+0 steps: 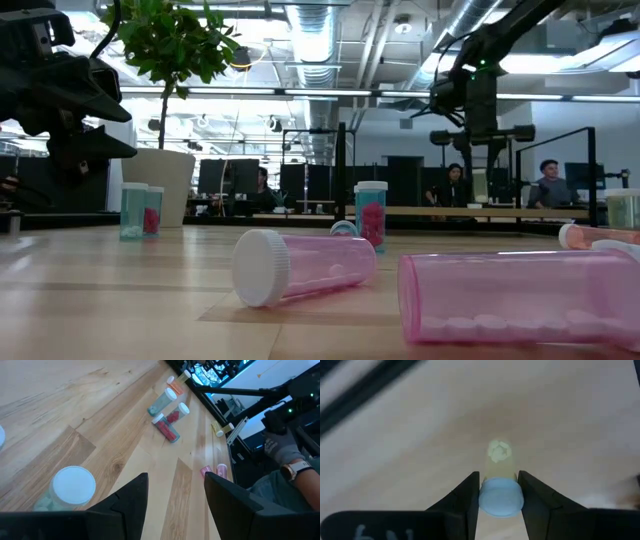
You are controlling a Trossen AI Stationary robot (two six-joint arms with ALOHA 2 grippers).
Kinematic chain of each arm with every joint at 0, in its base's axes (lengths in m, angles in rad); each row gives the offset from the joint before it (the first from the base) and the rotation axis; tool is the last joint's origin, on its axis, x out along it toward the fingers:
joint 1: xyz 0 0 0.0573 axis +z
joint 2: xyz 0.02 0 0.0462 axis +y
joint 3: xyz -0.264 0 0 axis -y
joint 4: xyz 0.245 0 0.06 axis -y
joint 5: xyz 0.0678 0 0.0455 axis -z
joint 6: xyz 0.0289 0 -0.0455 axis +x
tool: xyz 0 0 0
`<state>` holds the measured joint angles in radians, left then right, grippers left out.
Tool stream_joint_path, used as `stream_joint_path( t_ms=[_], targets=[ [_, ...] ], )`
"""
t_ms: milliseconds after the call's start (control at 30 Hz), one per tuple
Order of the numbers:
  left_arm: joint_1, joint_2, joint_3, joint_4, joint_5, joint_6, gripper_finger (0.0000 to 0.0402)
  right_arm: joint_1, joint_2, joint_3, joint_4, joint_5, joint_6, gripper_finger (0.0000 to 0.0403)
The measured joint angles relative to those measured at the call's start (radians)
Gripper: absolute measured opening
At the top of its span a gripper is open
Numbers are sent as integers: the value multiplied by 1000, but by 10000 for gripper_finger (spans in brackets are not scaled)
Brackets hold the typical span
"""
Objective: Pick and place medicine bottles onto shelf by color
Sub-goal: Put the yellow pill bottle on the shelf
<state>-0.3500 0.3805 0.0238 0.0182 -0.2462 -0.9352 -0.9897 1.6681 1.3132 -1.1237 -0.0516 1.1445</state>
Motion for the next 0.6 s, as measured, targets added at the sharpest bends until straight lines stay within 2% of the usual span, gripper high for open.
stream_joint_path(
  t_ms=[367, 600],
  targets=[
    [0, 0, 0, 0, 0, 0, 180, -61, 85, 16, 134, -139, 46, 141],
    [0, 0, 0, 0, 0, 0, 180, -58, 106, 11, 143, -132, 82, 145]
  ],
)
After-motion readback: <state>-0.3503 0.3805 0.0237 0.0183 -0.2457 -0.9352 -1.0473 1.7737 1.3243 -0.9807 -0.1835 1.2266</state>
